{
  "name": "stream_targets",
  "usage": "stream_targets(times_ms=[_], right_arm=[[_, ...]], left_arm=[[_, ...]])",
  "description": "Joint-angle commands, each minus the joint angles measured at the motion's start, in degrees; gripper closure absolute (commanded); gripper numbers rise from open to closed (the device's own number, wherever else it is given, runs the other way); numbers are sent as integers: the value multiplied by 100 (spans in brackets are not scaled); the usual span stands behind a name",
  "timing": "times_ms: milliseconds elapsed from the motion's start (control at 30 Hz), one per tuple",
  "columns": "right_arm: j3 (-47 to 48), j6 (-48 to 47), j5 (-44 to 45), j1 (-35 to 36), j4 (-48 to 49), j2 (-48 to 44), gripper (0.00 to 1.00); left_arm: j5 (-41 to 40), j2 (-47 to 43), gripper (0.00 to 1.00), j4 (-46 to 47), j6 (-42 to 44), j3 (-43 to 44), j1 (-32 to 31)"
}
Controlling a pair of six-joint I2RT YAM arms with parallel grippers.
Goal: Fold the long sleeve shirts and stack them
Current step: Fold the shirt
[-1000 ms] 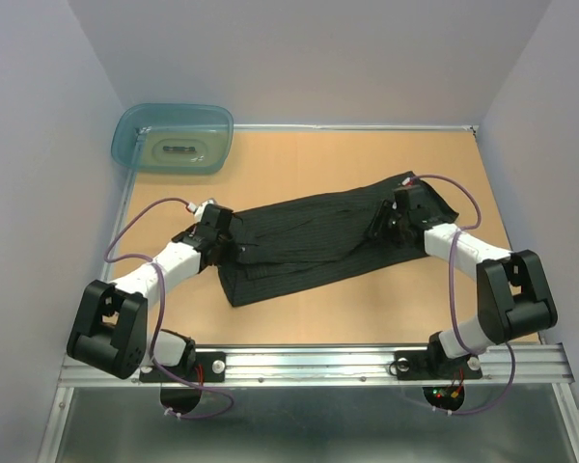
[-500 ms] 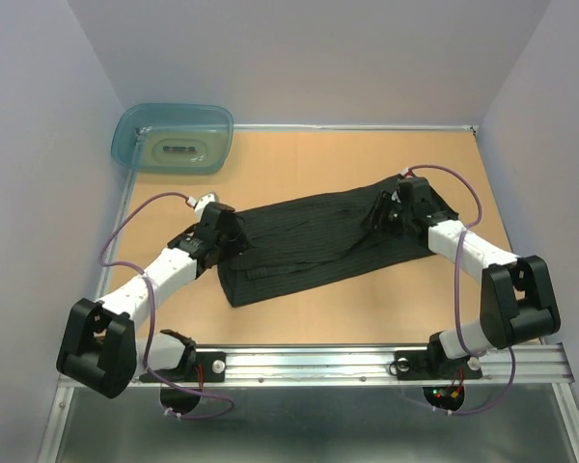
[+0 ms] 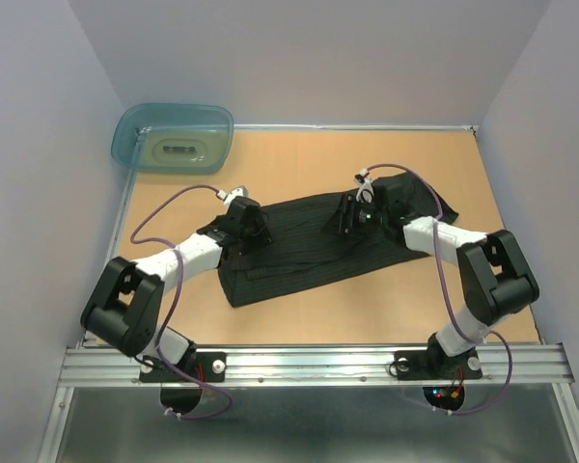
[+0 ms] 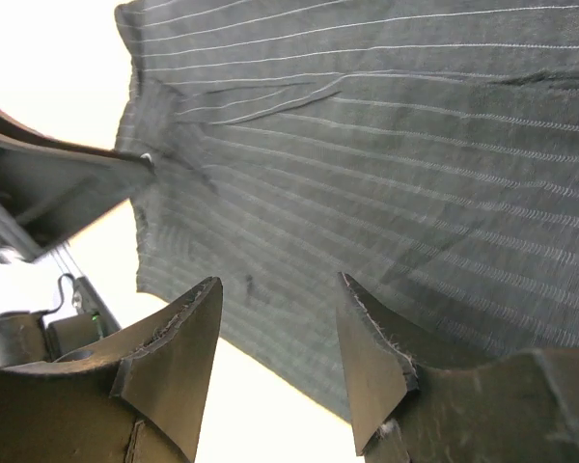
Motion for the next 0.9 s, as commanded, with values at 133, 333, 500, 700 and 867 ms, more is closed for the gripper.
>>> stream_targets(times_ms=[133, 333, 500, 700, 867], right_arm=[[-578, 218, -410, -702, 1574, 737, 44], [-956, 322, -376, -1906, 1978, 1018, 44], [-1141, 860, -297, -2883, 2576, 1063, 45], [-667, 807, -543, -2822, 2480, 413, 44], [-430, 886, -814, -2550, 2576, 464, 44]], left_arm=[[244, 744, 47, 575, -305, -389, 151], [675, 868, 48, 848, -437, -838, 459], [772, 842, 48, 857, -437, -970, 538], [807, 552, 47, 839, -358, -962, 530], [754, 446, 47, 752, -279, -891, 530]])
